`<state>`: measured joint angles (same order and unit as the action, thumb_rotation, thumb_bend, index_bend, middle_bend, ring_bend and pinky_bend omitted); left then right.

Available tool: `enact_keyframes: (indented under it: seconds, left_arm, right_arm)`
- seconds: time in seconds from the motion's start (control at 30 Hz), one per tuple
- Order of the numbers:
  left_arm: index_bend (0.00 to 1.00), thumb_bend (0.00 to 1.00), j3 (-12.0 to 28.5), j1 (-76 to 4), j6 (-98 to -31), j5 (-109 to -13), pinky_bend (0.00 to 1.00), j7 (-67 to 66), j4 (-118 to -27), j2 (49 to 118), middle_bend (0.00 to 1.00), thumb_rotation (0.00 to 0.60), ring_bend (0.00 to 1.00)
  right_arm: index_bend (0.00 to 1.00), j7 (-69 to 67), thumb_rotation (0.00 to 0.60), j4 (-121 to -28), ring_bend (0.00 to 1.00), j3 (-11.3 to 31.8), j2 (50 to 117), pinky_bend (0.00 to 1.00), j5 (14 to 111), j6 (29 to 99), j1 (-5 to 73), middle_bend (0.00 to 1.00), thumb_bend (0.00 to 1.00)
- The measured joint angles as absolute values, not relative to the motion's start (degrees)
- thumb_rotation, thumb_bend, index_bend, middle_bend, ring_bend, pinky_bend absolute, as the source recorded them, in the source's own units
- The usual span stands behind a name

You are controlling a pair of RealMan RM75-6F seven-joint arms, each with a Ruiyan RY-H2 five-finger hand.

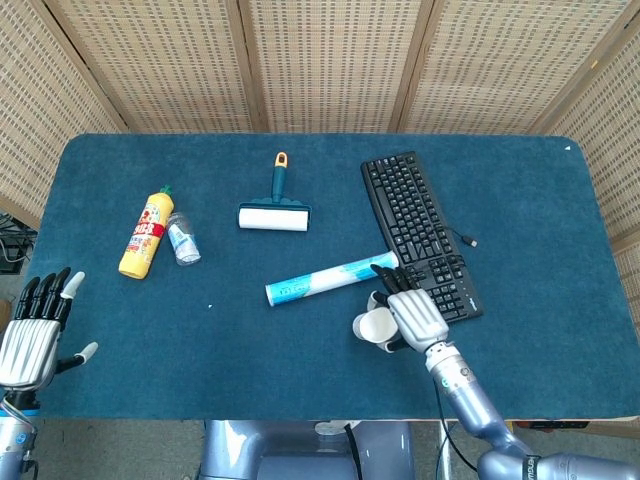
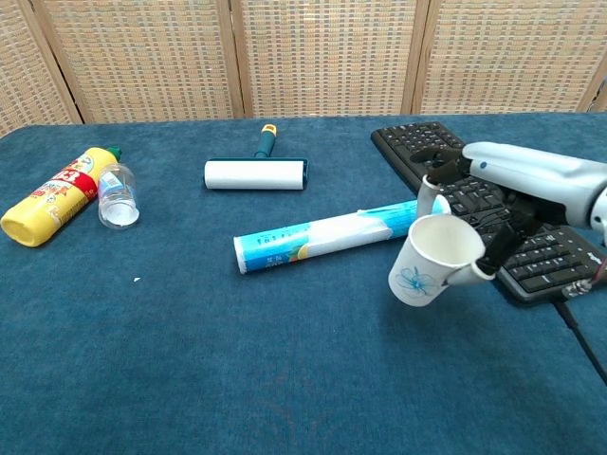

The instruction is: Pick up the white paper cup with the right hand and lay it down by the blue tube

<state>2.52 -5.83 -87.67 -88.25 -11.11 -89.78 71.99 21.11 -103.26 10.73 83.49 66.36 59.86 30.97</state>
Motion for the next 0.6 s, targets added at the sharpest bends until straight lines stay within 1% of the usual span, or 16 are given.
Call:
enact_keyframes:
  seconds: [0.17, 0.6]
  left_arm:
    - [0.00, 0.11, 2.54, -5.88, -87.50, -88.11, 0.00, -10.84, -89.69, 71.93, 0.00, 0.600, 0.00]
    - [0.00, 0.11, 2.48, -6.04, -86.86, -87.74, 0.00, -10.31, -89.56, 71.79, 0.00, 0.600, 0.00]
  right_arm:
    - [0.47, 21.12, 0.600, -102.46, 0.00, 12.39, 85.70, 0.09, 63.00, 58.83, 32.79, 0.08, 0.22]
    - [0.47, 21.31, 0.600, -95.85, 0.00, 14.76, 93.15, 0.09, 56.37, 56.50, 38.01, 0.08, 0.22]
